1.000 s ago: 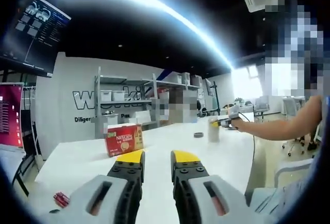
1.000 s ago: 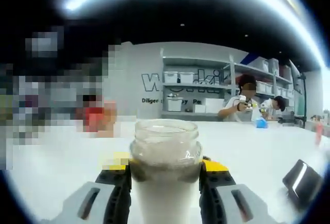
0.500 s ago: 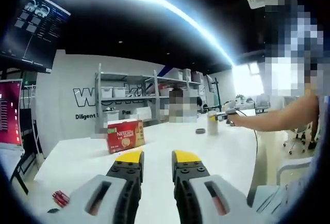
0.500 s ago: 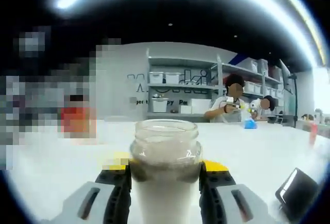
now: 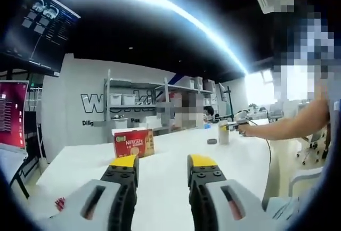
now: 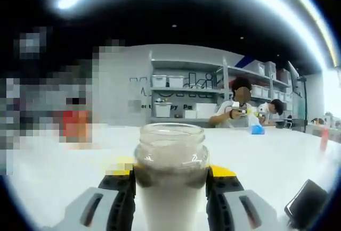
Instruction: Tear open the coffee pouch, take out the coffee, and pour the coffee from the pouch into the cup
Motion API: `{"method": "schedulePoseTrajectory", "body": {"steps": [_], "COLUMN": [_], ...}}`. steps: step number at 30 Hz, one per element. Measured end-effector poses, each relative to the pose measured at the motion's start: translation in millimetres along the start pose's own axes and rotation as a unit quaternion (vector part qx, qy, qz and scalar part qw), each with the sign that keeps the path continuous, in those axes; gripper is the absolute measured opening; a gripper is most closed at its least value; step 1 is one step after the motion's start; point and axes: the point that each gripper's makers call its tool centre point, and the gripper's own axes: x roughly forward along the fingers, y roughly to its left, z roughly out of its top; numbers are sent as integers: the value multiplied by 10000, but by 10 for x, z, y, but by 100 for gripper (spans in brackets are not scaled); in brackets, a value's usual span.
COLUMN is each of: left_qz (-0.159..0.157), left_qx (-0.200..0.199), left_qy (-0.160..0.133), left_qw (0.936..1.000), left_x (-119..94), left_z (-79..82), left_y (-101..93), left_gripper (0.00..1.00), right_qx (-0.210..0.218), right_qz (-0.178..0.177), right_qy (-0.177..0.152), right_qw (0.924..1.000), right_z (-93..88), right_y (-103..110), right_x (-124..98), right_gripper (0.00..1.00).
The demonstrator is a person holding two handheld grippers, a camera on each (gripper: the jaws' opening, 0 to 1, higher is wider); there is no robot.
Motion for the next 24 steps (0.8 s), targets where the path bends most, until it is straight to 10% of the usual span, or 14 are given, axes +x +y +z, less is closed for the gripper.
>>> {"method": "schedulePoseTrajectory", "body": {"steps": [24], "left_qz": [106], "left_qx": [71], "left_qy": [-104], "left_qw": [9999], "left_x": [-20], "left_z": [47], "left_y": [42], "left_gripper": [45], "right_qx": [73], "right_qz": [-197], "right_qy": [-43], "right_qw": [9998], "right_z": [-7], "right_y": [-67], "right_x": [38], "right_gripper": [53]}}
